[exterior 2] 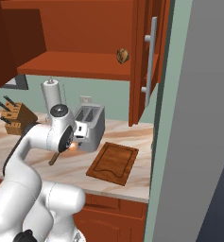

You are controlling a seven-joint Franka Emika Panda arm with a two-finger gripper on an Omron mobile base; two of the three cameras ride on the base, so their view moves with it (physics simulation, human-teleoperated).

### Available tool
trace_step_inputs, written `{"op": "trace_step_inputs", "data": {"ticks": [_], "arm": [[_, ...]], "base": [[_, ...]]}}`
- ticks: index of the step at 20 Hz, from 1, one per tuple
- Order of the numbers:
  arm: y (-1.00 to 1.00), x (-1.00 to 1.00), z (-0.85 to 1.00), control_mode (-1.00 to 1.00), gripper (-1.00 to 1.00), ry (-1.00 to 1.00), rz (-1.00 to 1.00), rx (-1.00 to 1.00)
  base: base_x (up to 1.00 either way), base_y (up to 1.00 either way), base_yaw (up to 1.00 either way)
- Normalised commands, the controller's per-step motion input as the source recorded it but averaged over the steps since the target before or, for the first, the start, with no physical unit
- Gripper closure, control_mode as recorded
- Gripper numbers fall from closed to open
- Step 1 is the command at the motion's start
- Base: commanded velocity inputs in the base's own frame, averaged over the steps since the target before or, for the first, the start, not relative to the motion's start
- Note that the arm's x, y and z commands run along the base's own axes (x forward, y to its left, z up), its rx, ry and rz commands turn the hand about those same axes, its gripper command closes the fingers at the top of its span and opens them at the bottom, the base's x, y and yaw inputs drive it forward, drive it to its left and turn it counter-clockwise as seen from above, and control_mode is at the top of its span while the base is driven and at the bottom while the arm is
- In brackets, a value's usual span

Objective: Pick the bread, place it on the cutting board, pick the jam, place it on the counter, and close the cabinet.

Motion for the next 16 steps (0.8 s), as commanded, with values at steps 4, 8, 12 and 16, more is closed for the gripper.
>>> {"op": "trace_step_inputs", "data": {"ticks": [4,8,12,16], "arm": [[0.01,0.00,-0.34,-1.00,1.00,0.00,0.00,0.00],[0.00,0.00,-0.33,-1.00,1.00,0.00,0.00,0.00],[0.00,0.00,-0.37,-1.00,1.00,0.00,0.00,0.00],[0.00,0.00,-0.37,-1.00,1.00,0.01,0.00,0.00]], "base": [[0.00,0.00,0.00],[0.00,0.00,0.00],[0.00,0.00,0.00],[0.00,0.00,0.00]]}}
